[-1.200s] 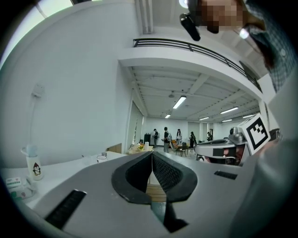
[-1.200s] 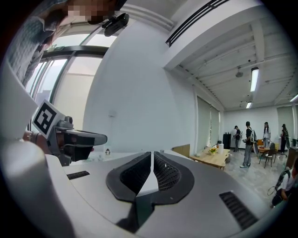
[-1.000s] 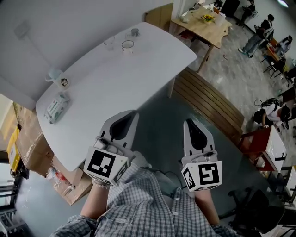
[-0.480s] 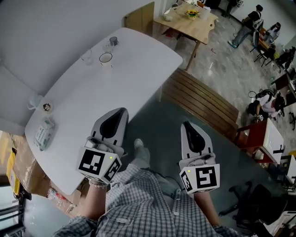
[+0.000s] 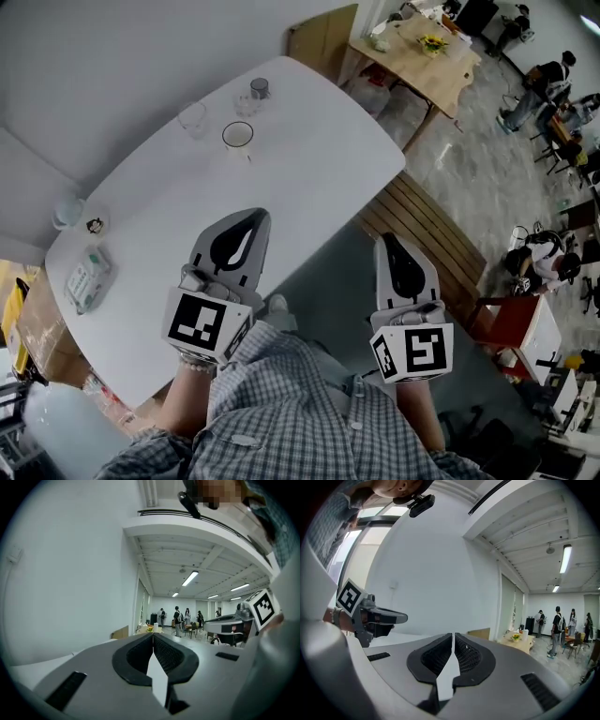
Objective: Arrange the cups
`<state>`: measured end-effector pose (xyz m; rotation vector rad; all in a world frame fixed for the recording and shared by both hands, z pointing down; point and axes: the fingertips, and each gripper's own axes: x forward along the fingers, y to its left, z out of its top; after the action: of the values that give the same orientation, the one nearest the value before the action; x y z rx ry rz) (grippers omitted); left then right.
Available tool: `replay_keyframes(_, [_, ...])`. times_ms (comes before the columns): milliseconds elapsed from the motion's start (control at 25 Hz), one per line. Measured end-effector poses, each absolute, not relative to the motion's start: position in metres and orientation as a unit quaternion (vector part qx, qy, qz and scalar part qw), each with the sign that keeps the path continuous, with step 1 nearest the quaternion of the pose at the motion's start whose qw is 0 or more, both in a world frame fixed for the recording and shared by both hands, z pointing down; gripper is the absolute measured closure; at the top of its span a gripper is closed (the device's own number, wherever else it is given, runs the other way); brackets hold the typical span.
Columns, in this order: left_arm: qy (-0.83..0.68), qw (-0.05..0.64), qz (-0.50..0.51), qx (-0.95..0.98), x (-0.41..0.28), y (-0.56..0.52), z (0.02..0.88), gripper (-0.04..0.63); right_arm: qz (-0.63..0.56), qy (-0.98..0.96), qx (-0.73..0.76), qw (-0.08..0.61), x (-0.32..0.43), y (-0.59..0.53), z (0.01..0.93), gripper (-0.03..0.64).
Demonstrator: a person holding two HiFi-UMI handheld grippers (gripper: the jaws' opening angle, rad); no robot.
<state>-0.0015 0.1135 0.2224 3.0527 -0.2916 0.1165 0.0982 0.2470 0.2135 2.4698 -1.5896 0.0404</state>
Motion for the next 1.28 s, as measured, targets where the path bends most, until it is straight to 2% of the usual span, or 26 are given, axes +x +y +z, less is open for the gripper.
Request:
replay_keyframes(520, [-0.173, 0.051, 0.05, 0.982, 0.011, 0.039, 0.233, 0.583, 0.029, -0.638, 0.759, 0.128, 0.109, 0.128, 0.232, 0.584])
replay_keyframes(760, [-0.225, 0.024, 0.074, 0.971, 0.024, 0.013, 0.239, 0.583, 0.027, -0.699, 0.702, 0.133, 0.118, 0.072, 0.245, 0.584])
replay_keyframes(1280, [-0.352, 0.091, 0.076, 0.929, 0.062, -0.041, 0.268, 0.583, 0.053, -0.811, 0.549, 0.194, 0.15, -0.008, 0.287, 0.583])
